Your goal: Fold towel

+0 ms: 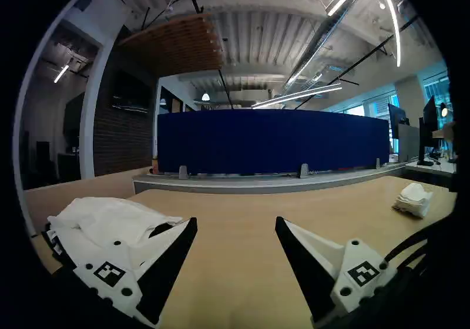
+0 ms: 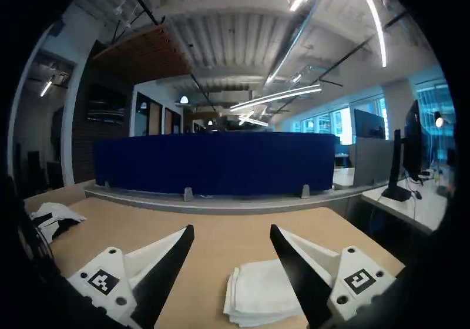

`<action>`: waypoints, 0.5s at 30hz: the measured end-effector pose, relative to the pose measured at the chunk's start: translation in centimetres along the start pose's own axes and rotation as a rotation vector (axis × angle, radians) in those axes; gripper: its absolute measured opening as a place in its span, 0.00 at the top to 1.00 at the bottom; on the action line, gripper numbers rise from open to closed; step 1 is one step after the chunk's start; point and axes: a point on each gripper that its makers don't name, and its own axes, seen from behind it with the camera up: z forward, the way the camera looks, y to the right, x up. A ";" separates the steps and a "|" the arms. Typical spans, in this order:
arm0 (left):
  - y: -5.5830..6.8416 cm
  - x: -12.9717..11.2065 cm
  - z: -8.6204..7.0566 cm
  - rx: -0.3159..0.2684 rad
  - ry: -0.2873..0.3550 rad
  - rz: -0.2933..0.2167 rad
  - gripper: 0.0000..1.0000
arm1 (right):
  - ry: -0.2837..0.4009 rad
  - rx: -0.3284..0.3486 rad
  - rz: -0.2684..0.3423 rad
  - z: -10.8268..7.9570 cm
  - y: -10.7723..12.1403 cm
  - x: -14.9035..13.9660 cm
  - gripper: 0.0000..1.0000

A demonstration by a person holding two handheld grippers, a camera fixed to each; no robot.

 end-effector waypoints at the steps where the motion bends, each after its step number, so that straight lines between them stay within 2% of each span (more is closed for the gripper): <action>1: 0.0 0.0 0.0 0.000 0.000 0.000 0.01 | 0.005 -0.005 0.003 0.0 0.4 -0.3 0.00; 9: 0.0 0.0 0.0 0.000 0.000 0.000 0.01 | 0.031 -0.033 0.039 0.4 2.7 -3.1 0.00; 15: 0.0 0.1 0.0 0.000 0.000 0.000 0.01 | 0.044 -0.024 0.045 0.9 2.4 -4.9 0.00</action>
